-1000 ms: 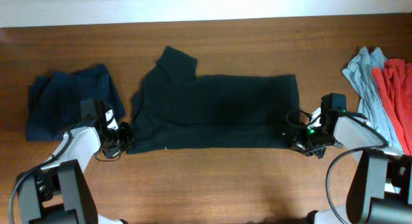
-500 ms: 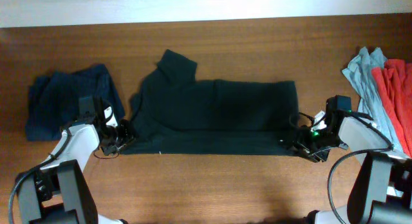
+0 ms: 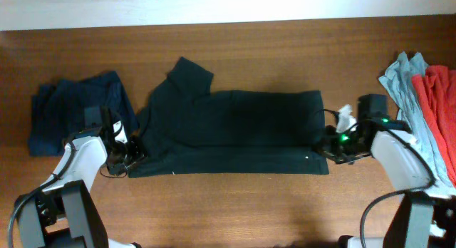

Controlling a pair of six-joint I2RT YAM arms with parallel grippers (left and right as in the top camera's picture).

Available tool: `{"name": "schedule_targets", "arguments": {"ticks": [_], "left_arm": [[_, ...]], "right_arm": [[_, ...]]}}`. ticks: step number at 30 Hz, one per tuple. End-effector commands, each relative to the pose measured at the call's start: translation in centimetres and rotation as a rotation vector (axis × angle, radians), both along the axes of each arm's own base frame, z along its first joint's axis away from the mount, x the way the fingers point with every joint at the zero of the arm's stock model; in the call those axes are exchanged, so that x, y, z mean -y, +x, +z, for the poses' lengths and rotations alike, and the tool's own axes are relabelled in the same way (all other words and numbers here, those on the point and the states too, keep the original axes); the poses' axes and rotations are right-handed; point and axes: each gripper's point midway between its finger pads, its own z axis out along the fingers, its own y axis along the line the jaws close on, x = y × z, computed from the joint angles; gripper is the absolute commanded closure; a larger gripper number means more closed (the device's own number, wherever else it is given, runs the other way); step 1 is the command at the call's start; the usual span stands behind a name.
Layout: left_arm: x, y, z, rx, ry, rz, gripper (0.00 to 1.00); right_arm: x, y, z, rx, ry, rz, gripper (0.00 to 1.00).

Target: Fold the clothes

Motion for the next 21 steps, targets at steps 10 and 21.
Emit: {"name": "schedule_targets", "arguments": {"ticks": [10, 21], "left_arm": [[0.0, 2.2, 1.5, 0.104, -0.017, -0.013, 0.19], [0.3, 2.6, 1.7, 0.122, -0.035, -0.018, 0.14]], "right_arm": [[-4.5, -1.5, -4.8, -0.111, -0.005, 0.176, 0.96], [-3.0, 3.1, -5.1, 0.054, -0.129, 0.113, 0.96]]}}
